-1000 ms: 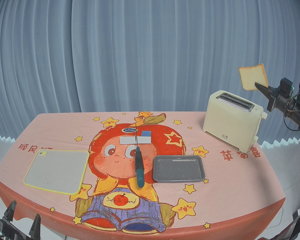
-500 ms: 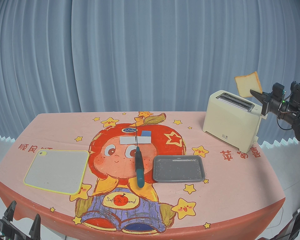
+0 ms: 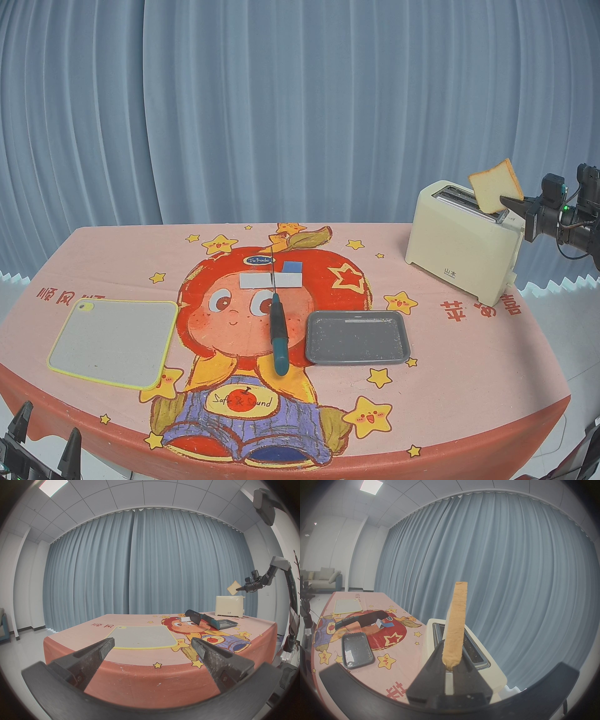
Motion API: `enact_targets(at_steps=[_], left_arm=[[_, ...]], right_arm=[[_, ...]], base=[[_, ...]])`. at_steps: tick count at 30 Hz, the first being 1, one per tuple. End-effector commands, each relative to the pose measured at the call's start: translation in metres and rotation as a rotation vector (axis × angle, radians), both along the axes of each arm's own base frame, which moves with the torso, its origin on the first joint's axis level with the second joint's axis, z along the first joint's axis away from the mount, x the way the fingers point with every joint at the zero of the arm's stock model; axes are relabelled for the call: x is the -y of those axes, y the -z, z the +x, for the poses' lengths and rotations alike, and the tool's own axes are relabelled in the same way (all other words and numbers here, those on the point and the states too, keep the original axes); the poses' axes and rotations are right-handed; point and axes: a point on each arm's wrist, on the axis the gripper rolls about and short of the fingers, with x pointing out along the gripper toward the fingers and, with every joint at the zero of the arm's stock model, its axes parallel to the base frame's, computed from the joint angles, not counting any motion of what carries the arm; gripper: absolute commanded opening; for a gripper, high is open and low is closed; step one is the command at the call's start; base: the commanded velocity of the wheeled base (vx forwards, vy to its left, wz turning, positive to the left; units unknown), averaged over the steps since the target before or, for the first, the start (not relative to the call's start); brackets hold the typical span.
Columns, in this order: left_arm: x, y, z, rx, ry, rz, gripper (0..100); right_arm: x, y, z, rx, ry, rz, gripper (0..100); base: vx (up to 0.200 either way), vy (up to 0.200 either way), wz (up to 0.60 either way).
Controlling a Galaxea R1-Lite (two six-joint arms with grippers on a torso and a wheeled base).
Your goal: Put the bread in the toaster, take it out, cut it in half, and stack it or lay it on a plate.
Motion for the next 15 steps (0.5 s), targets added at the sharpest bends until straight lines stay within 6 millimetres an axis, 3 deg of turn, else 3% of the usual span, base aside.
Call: enact_targets(at_steps=[1, 10, 15], left_arm=[[0.0, 0.005, 0.001, -0.017, -0.001, 0.0, 100], [0.0, 0.005, 0.001, -0.019, -0.001, 0.0, 100], [0.0, 0.005, 0.001, -0.019, -0.001, 0.0, 100]], right_arm=[[0.002, -0.003, 0.0, 0.013, 0.005, -0.004, 0], [0.004, -0.004, 0.006, 0.025, 0.004, -0.024, 0], [0.004, 0.006, 0.01, 0.014, -0.005, -0.062, 0]], base=[[0.0, 0.0, 0.0], [0.0, 0.0, 0.0], [0.0, 0.0, 0.0]])
